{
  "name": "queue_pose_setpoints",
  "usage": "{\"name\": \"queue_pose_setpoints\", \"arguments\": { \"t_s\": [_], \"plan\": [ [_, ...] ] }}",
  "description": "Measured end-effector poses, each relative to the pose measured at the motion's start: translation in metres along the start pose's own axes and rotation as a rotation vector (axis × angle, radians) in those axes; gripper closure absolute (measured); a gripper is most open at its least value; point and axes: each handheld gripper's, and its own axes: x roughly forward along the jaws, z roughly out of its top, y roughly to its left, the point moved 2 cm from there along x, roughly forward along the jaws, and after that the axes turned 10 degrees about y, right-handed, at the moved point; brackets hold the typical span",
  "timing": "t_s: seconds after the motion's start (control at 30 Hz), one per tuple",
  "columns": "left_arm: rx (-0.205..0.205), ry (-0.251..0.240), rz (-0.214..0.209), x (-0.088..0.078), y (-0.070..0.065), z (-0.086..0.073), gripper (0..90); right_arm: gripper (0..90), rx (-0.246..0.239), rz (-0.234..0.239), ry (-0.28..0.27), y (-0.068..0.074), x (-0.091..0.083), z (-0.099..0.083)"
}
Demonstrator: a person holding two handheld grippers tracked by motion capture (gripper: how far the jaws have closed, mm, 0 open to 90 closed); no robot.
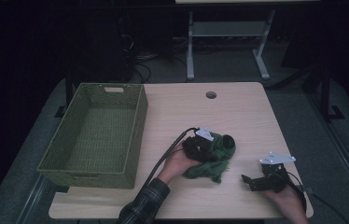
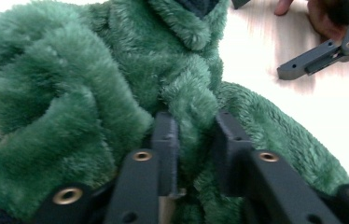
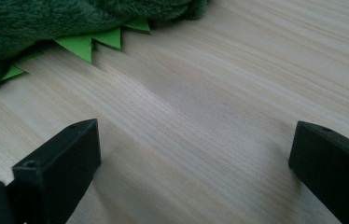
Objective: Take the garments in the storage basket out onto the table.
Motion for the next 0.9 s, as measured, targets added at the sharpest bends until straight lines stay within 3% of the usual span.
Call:
{"name": "queue_pose_setpoints", "arguments": {
  "t_s": [0.37, 0.5, 0.67, 0.9],
  "plan": [
    [-0.014, -0.058, -0.009, -0.029, -0.005, 0.002, 36.7, 1.9, -0.001, 0.000, 0.000, 0.000, 0.000, 0.000],
    [-0.014, -0.072, 0.030, -0.043, -0.008, -0.006, 27.4, 1.9, -0.001, 0.000, 0.000, 0.000, 0.000, 0.000],
    [-0.027, -0.100, 0.050, -0.056, -0.009, -0.021, 19.1, 1.9, -0.004, -0.002, -0.001, 0.001, 0.000, 0.000],
    [-0.023, -0.111, 0.076, -0.066, -0.013, -0.041, 14.0, 1.9, -0.009, 0.006, -0.001, 0.001, 0.000, 0.000]
  ]
}}
